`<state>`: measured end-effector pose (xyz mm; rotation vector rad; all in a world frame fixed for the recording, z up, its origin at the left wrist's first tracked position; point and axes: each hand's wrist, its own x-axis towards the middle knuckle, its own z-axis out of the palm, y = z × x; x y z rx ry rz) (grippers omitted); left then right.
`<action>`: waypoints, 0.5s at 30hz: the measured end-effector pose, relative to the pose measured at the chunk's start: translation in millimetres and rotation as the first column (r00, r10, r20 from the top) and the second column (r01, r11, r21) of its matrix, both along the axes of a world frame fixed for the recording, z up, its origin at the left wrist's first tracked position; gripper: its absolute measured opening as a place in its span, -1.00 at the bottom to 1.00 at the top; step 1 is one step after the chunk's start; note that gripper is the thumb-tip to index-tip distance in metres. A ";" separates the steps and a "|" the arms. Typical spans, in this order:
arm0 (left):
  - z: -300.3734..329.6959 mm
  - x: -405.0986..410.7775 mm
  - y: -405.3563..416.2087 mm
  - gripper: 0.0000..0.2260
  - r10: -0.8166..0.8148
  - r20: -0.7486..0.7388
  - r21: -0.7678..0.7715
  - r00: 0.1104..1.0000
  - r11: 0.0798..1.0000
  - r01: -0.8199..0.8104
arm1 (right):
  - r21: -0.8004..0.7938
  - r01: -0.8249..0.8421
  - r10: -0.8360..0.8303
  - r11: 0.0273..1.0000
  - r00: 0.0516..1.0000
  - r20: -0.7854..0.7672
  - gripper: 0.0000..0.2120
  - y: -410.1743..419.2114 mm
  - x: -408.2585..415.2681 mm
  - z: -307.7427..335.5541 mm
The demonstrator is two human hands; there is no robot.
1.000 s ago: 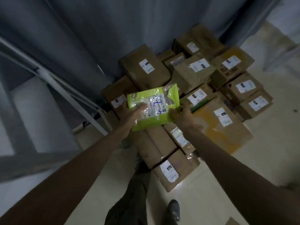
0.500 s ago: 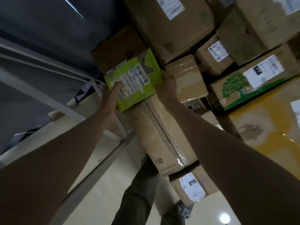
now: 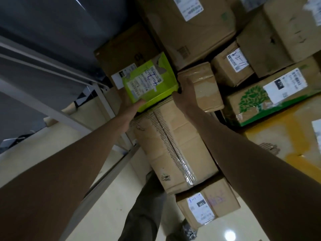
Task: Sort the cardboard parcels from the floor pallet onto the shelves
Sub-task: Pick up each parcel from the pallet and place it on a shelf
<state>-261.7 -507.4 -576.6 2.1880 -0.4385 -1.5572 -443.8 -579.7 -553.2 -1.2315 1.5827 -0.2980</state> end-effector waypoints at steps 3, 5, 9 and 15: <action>23.2 -11.2 9.1 -0.27 -0.015 0.089 -0.046 0.996 0.999 0.020 | -0.047 0.006 -0.008 0.999 0.999 -0.036 -0.49 10.7 -11.3 33.2; 46.5 -19.6 12.9 -0.31 -0.066 0.087 -0.058 0.994 0.996 0.072 | -0.090 -0.015 0.014 0.996 1.000 -0.015 -0.49 21.6 -21.4 57.9; 110.5 -38.9 17.4 -0.32 -0.142 0.061 -0.093 0.988 0.985 0.147 | -0.145 -0.086 0.085 0.986 0.996 -0.015 -0.50 43.4 -53.8 124.8; 247.9 -89.7 66.5 -0.40 -0.250 0.178 -0.345 0.952 0.890 0.298 | -0.273 -0.206 0.208 0.940 0.978 -0.024 -0.57 99.9 -118.3 256.4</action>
